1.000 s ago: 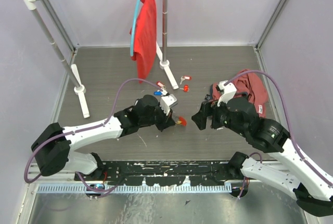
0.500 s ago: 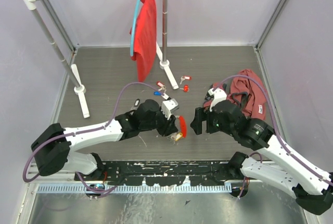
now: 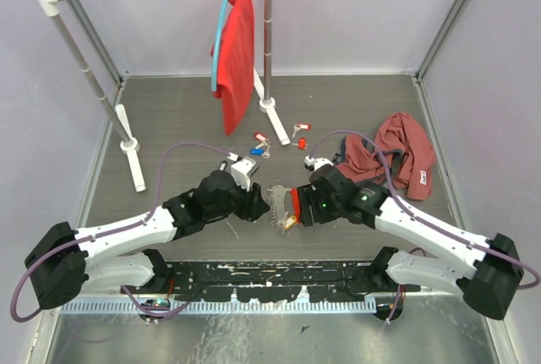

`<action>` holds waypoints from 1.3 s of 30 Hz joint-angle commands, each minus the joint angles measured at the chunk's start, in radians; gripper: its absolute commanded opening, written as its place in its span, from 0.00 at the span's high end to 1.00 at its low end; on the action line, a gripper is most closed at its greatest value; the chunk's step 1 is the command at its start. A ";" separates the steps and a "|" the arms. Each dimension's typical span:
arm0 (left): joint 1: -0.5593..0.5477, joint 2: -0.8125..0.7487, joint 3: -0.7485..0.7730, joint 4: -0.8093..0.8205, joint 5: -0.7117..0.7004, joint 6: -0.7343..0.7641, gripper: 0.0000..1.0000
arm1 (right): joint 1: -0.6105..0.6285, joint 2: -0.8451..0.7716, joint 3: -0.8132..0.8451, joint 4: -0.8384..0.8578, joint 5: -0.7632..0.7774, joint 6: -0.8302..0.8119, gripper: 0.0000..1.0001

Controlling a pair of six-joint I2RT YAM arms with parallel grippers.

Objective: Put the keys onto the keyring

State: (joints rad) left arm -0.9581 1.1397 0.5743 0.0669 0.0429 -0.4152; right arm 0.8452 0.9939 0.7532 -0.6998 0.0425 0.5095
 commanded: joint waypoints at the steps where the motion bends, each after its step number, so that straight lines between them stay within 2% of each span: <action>1: 0.004 -0.071 -0.061 -0.003 -0.105 -0.084 0.47 | 0.006 0.108 0.021 0.135 0.026 0.005 0.35; 7: 0.023 -0.074 -0.075 -0.019 -0.122 -0.122 0.47 | -0.002 0.349 0.093 0.199 0.158 -0.048 0.33; 11: 0.027 -0.083 -0.067 -0.031 -0.113 -0.118 0.47 | -0.040 0.481 0.145 0.238 0.160 -0.081 0.36; 17: 0.032 -0.120 -0.050 -0.082 -0.136 -0.093 0.47 | -0.053 0.589 0.174 0.266 0.163 -0.087 0.36; 20: 0.037 -0.131 -0.050 -0.093 -0.139 -0.088 0.47 | -0.057 0.607 0.173 0.266 0.204 -0.085 0.41; 25: 0.041 -0.131 -0.045 -0.097 -0.136 -0.085 0.48 | -0.057 0.655 0.187 0.268 0.166 -0.097 0.56; 30: 0.049 -0.131 -0.041 -0.098 -0.138 -0.083 0.47 | -0.059 0.615 0.139 0.318 0.131 -0.097 0.73; 34: 0.081 -0.118 -0.039 -0.077 -0.107 -0.085 0.47 | -0.060 0.544 0.089 0.359 0.126 -0.142 0.78; 39: 0.172 -0.033 -0.004 -0.037 -0.042 -0.131 0.43 | -0.059 0.509 0.067 0.355 0.141 -0.167 0.79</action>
State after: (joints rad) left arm -0.8516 1.0458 0.5152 -0.0257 -0.0521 -0.5117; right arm 0.7879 1.5459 0.8227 -0.3748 0.1707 0.3809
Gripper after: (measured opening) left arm 0.553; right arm 0.342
